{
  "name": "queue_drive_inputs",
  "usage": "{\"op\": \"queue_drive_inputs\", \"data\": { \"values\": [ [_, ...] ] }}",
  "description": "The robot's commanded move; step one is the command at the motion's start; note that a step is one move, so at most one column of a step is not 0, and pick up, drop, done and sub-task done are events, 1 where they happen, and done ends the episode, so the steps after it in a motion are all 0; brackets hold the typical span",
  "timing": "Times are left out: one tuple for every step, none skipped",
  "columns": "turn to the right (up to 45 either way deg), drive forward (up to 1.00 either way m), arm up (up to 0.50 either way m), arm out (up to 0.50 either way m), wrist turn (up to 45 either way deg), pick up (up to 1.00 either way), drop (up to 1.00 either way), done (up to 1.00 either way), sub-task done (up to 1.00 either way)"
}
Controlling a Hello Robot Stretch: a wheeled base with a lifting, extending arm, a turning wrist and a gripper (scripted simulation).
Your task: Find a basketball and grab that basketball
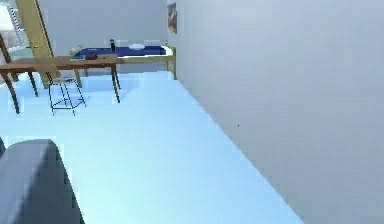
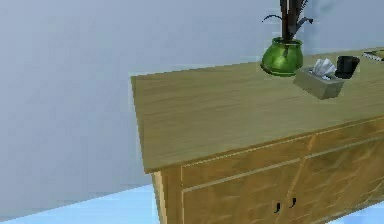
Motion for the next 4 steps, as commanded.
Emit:
{"op": "queue_drive_inputs", "data": {
  "values": [
    [-15.0,0.00,0.00,0.00,0.0,0.00,0.00,0.00,0.00],
    [0.0,0.05,0.00,0.00,0.0,0.00,0.00,0.00,0.00],
    [0.0,1.00,0.00,0.00,0.0,0.00,0.00,0.00,0.00],
    [3.0,0.00,0.00,0.00,0.0,0.00,0.00,0.00,0.00]
  ]
}}
